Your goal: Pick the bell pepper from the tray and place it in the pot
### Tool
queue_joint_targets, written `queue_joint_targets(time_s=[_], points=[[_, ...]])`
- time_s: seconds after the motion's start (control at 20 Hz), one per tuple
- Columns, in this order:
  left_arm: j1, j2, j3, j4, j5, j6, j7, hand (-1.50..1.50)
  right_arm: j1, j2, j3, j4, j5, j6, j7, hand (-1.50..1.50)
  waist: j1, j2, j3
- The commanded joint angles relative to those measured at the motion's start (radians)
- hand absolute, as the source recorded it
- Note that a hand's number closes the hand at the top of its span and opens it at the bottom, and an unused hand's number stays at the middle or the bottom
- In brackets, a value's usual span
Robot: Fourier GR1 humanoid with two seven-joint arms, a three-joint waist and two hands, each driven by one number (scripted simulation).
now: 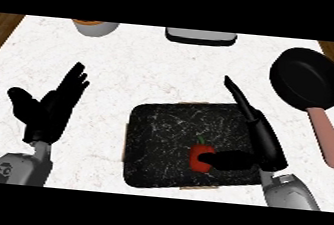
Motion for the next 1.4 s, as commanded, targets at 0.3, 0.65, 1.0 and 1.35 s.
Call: queue_joint_targets(time_s=[0.3,0.65,1.0,1.35], points=[[0.047,-0.021,-0.01,-0.101,-0.013,0.042,0.053,0.0,0.133,-0.29,0.068,-0.501,0.27,0.129,0.362,-1.5,-0.016,0.002,-0.001],[0.014,-0.039,-0.017,-0.097,-0.031,0.049,0.059,0.0,0.03,-0.37,0.091,-0.669,0.194,0.423,0.755,-1.5,0.007,0.014,0.0],[0.006,-0.075,-0.05,-0.078,-0.063,0.052,0.058,0.0,-0.195,-0.255,0.112,-0.627,0.034,0.602,1.153,-1.5,0.017,0.017,0.001],[-0.007,-0.078,-0.034,-0.085,-0.074,0.046,0.089,0.0,-0.231,-0.149,0.184,-0.473,0.092,0.59,1.207,-1.5,0.016,0.018,0.003]])
